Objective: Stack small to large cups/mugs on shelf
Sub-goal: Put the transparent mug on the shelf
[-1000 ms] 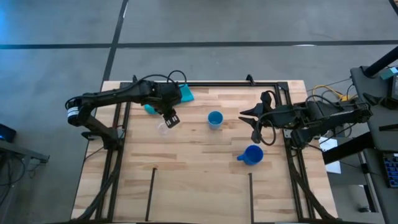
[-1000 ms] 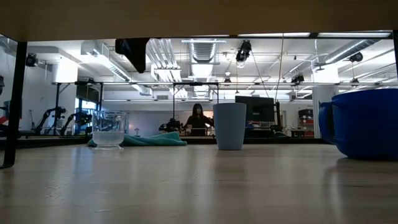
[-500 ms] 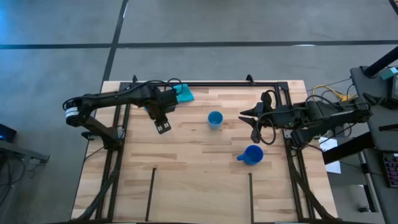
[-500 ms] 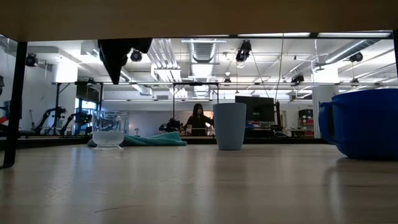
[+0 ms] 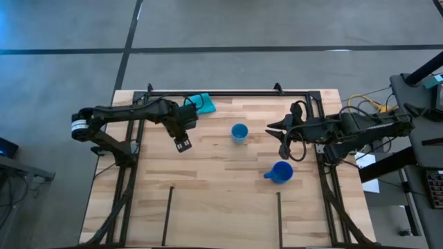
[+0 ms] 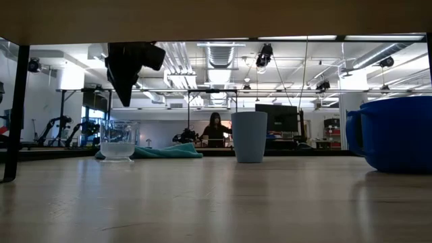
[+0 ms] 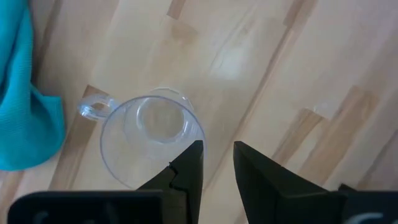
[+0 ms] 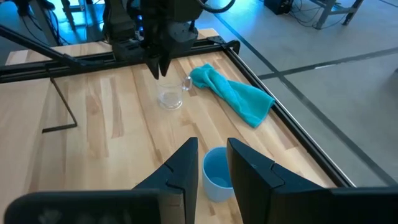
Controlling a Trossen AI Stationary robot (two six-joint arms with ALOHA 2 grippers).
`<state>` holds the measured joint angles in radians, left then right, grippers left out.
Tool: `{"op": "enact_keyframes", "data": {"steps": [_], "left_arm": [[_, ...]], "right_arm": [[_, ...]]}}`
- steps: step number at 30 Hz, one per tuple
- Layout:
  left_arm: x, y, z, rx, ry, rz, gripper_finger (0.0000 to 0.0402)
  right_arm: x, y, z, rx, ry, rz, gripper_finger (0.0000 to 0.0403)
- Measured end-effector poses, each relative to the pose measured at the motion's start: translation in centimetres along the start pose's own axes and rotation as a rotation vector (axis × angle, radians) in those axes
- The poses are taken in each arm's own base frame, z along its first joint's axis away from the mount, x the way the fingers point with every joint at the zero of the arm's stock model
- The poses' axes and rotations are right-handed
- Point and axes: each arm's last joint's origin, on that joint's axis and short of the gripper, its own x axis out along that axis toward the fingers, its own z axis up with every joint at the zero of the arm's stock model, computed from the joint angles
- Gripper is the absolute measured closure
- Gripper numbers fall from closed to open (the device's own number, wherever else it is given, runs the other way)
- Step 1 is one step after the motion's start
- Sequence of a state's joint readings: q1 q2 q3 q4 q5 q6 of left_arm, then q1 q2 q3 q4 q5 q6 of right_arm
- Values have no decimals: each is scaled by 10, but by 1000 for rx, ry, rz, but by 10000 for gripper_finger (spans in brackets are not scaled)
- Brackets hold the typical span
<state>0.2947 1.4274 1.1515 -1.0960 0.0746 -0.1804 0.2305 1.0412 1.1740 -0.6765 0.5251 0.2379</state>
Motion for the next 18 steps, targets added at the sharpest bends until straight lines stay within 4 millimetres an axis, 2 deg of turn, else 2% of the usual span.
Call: {"op": "enact_keyframes", "data": {"steps": [12,18], "left_arm": [[19,4,-6,-67,26,34,327],[21,4,-4,-78,-6,28,327]], "right_arm": [[0,0,0,19,0,0,323],[0,0,0,24,0,-1,323]]}}
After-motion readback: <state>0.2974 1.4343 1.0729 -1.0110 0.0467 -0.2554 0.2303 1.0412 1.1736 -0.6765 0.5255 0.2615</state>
